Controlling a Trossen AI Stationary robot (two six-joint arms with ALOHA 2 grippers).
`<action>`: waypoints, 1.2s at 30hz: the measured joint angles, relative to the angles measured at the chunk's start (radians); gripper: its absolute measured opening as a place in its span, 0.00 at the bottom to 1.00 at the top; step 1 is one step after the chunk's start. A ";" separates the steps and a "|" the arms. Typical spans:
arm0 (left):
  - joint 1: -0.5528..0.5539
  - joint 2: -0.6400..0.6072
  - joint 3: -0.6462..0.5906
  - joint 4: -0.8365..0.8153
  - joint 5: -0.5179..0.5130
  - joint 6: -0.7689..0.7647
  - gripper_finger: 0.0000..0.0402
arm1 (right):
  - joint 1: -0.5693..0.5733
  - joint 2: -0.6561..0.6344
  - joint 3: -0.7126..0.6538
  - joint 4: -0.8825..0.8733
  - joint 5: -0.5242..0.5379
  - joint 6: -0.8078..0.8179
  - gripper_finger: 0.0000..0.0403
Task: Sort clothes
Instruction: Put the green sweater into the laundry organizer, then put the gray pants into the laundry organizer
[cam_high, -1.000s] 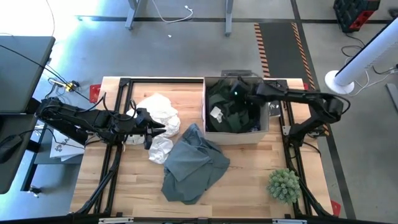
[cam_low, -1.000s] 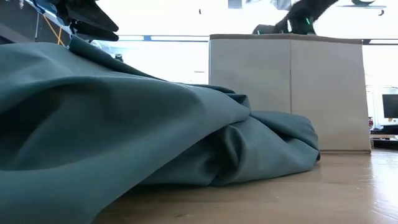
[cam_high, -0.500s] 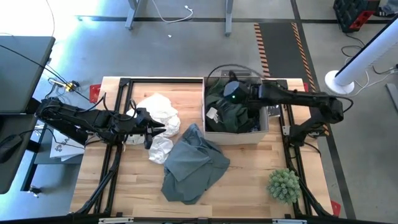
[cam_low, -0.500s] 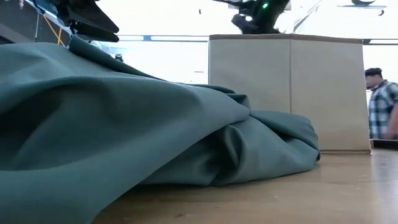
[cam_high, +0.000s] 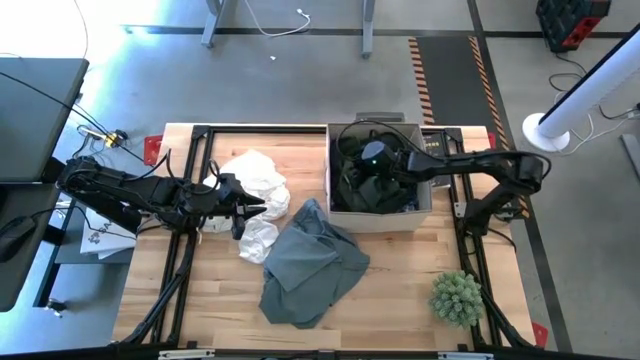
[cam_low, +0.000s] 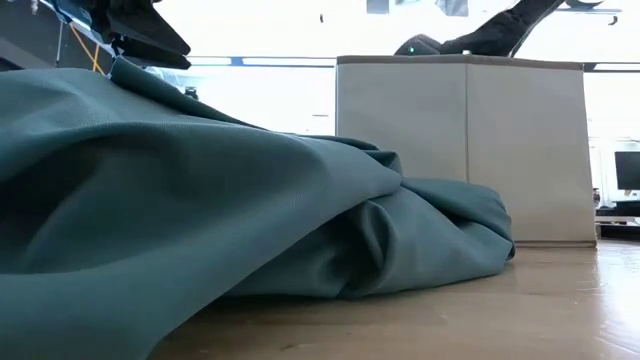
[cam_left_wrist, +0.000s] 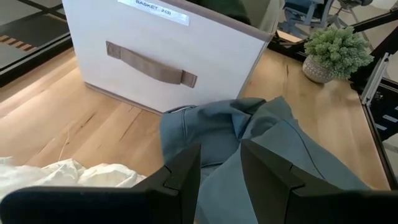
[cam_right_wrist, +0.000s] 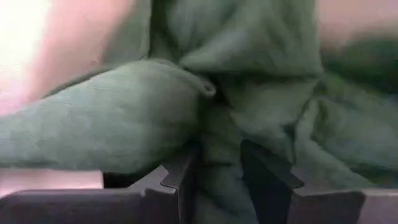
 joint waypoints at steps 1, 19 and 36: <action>0.000 0.000 0.000 -0.001 0.000 0.000 0.28 | 0.006 -0.019 0.018 -0.009 0.030 -0.031 0.30; -0.026 0.000 0.000 -0.039 -0.045 -0.034 0.28 | 0.596 -0.187 0.252 0.341 -0.233 -0.465 0.30; -0.026 0.000 0.000 -0.036 -0.060 -0.016 0.28 | 0.613 0.423 0.668 -0.150 -0.378 -0.522 0.65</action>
